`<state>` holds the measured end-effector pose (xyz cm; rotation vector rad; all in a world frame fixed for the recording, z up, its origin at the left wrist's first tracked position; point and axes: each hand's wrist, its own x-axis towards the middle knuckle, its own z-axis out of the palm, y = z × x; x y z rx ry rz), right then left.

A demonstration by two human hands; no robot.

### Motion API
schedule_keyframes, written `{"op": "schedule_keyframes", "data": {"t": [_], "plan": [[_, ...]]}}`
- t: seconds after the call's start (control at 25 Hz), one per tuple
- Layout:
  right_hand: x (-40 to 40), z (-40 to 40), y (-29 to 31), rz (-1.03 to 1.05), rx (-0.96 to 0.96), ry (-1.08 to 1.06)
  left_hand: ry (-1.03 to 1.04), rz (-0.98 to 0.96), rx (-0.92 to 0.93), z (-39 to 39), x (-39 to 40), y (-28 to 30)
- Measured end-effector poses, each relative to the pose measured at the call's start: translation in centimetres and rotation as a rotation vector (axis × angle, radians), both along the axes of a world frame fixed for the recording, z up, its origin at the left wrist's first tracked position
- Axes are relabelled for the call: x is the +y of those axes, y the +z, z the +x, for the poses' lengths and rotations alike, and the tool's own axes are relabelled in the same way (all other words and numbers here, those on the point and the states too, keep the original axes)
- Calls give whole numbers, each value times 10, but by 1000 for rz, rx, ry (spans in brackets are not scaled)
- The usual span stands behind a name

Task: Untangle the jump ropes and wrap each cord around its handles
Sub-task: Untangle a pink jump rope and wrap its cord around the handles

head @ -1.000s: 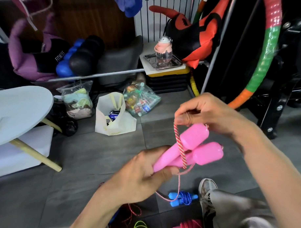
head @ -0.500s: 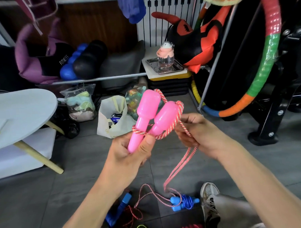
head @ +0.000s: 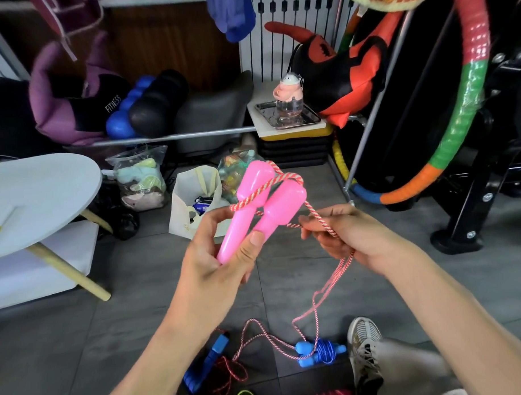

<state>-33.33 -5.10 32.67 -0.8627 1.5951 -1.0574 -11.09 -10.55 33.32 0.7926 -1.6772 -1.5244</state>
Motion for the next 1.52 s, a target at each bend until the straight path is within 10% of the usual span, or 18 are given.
{"op": "schedule_keyframes", "data": {"t": [0.24, 0.4, 0.92, 1.32, 1.52], "plan": [[-5, 10, 2, -20, 76, 10, -43, -185, -133, -2, 1, 4], [-6, 14, 6, -358, -238, -114, -18, -384, -346, -2, 0, 0], [9, 34, 19, -426, -89, -6, -69, -194, -331, -7, 1, -7], [10, 33, -4, -558, 1135, 98, -94, -252, -650, -8, -5, -17], [3, 22, 14, -397, 72, -628, -192, -150, -548, -5, -2, -6]]}}
